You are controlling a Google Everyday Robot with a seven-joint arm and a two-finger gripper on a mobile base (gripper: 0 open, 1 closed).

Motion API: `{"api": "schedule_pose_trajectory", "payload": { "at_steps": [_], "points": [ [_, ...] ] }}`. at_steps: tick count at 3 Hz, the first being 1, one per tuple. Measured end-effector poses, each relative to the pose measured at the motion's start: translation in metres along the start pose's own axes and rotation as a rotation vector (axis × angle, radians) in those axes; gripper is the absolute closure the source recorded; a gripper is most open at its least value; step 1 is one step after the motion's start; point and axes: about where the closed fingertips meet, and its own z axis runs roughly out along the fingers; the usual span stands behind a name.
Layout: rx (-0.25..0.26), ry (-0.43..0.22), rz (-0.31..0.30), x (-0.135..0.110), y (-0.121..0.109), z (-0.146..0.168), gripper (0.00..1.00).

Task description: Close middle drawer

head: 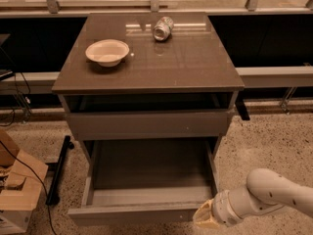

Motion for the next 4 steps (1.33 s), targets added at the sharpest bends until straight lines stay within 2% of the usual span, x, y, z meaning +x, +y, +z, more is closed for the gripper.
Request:
{"api": "schedule_pose_trajectory", "payload": {
  "at_steps": [1, 2, 3, 4],
  "points": [
    [-0.012, -0.045, 0.012, 0.018, -0.022, 0.033, 1.0],
    [-0.017, -0.079, 0.013, 0.021, -0.035, 0.05, 1.0],
    [-0.017, -0.079, 0.013, 0.021, -0.035, 0.05, 1.0],
    [0.005, -0.131, -0.024, -0.004, -0.072, 0.062, 1.0]
  ]
}}
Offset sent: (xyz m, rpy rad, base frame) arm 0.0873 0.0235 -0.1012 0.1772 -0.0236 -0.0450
